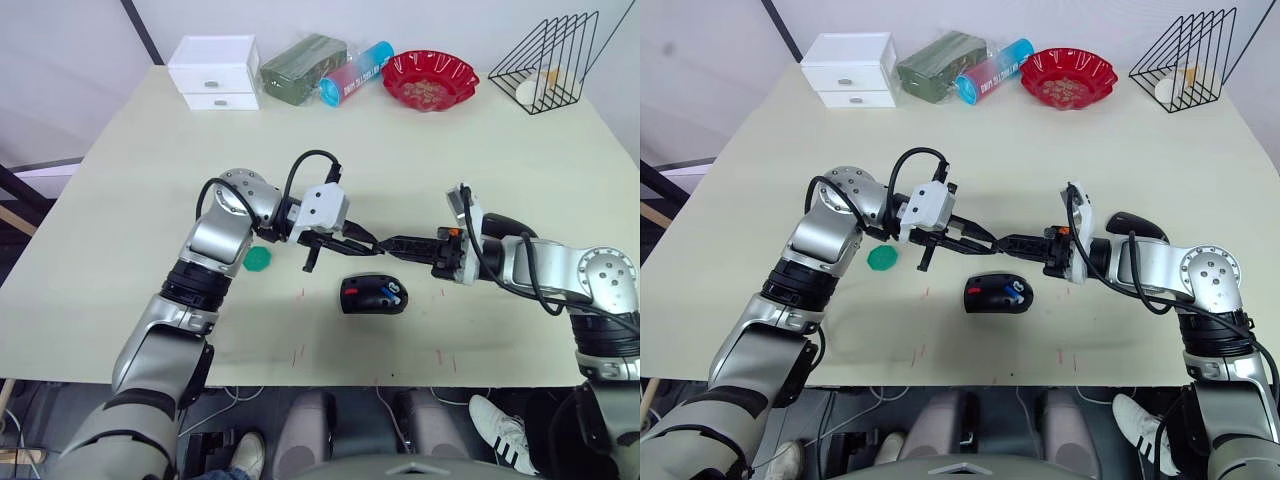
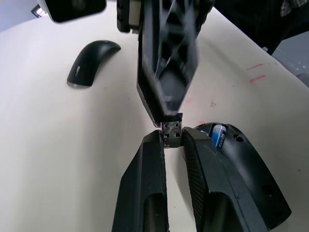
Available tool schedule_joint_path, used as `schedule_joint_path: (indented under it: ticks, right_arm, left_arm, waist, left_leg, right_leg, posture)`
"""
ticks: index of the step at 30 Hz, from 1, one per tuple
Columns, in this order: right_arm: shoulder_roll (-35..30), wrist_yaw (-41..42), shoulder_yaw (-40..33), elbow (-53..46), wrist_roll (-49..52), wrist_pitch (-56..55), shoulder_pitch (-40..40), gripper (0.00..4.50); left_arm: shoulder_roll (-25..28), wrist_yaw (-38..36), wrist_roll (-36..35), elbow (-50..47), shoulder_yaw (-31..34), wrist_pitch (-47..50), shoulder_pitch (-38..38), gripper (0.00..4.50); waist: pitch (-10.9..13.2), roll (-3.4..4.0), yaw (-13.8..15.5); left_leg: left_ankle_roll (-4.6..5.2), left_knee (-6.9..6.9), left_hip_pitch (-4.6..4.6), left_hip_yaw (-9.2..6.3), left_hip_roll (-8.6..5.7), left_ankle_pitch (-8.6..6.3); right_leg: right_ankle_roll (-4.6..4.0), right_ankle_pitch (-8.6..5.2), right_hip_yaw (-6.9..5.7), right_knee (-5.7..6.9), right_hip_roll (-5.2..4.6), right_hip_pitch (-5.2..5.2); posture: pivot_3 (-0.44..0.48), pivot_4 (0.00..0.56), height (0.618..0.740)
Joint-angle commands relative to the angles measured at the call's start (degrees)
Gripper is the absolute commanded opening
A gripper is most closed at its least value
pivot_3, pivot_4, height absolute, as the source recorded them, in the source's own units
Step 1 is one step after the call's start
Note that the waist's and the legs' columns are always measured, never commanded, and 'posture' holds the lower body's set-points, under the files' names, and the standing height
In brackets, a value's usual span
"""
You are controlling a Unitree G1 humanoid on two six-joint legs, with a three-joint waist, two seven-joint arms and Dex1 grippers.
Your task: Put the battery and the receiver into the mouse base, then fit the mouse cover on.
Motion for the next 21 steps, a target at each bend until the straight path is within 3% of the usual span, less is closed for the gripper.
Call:
schedule_joint_path:
  ticks: [1,21]
  right_arm:
    - [0.57,0.61,-1.27,-1.89,2.26,-0.41,-0.63,0.17]
    - [-0.98,-0.28,-0.08,-2.98,2.26,-0.43,-0.09,0.17]
  left_arm:
    - [-0.54,0.42,-0.36,-0.85,0.18,-0.1,-0.71,0.07]
    - [-0.67,0.51,0.14,-0.86,0.04,-0.14,-0.65,0.07]
  waist:
    - [0.0,0.0,-0.02]
    - [0.0,0.0,-0.01]
  left_leg:
    - [0.0,0.0,0.0,0.0,0.0,0.0]
    - [0.0,0.0,0.0,-0.01,0.0,0.0]
  right_leg:
    - [0.0,0.0,0.0,0.0,0.0,0.0]
    - [0.0,0.0,0.0,0.0,0.01,0.0]
  posture:
    - [0.0,0.15,0.74]
    - [0.0,0.15,0.74]
